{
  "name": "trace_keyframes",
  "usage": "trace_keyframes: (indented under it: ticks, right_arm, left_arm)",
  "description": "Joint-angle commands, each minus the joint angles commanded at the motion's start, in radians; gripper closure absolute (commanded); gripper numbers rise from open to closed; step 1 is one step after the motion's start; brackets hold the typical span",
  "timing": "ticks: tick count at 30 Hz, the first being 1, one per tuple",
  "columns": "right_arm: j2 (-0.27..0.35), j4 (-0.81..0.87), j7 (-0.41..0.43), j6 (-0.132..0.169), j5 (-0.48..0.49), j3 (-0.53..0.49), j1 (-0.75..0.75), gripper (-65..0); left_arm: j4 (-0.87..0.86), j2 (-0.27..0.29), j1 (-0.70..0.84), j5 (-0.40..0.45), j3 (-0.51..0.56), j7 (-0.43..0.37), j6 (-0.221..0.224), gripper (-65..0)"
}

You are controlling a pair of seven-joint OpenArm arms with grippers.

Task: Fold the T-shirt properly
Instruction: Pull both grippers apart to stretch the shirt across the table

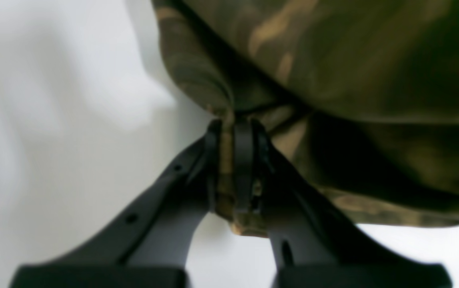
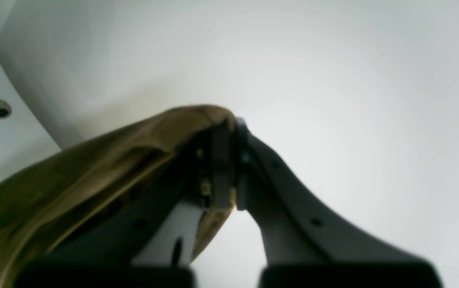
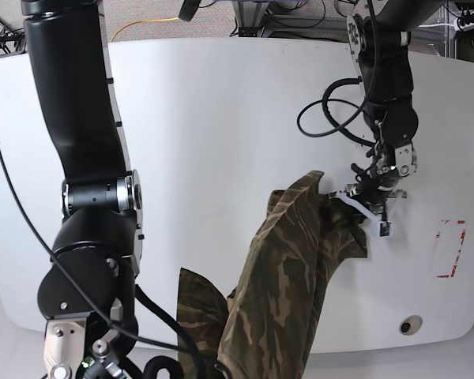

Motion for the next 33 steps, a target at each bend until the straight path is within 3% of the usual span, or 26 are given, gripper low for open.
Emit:
trace_keyframes:
  ticks: [6, 12, 18, 21, 27, 30, 33]
  right_arm:
    - [0.061, -0.146, 0.075, -0.002, 0.000, 0.002, 0.000, 0.0]
    - [0.109, -0.287, 0.150, -0.002, -0.002, 0.002, 0.000, 0.0]
    - [0.160, -0.374, 0.184, -0.068, 0.002, 0.002, 0.000, 0.0]
    - [0.180, -0.377, 0.183, -0.077, 0.003, 0.003, 0.000, 0.0]
    - [0.224, -0.344, 0.172, -0.078, 0.011, 0.021, 0.000, 0.0]
    - [0.229, -0.273, 0.123, -0.097, 0.002, 0.117, 0.000, 0.0]
    - [0.236, -0.227, 0.097, -0.089, 0.002, 0.166, -0.034, 0.0]
  left_arm:
    - [0.186, -0.069, 0.006, 0.000, -0.091, 0.081, -0.002, -0.4]
    - [0.296, -0.144, 0.000, 0.000, -0.150, 0.094, -0.002, -0.6]
    - [0.336, -0.242, -0.026, -0.002, -0.170, 0.094, -0.002, -0.6]
    - [0.342, -0.270, -0.023, -0.002, -0.183, 0.094, -0.006, -0.6]
    - [0.341, -0.290, -0.015, 0.003, -0.186, 0.094, -0.137, -0.6]
    - [0.341, -0.292, 0.038, 0.002, -0.210, 0.094, -0.183, -0.6]
    - [0.341, -0.292, 0.077, 0.005, -0.233, 0.094, -0.242, -0.7]
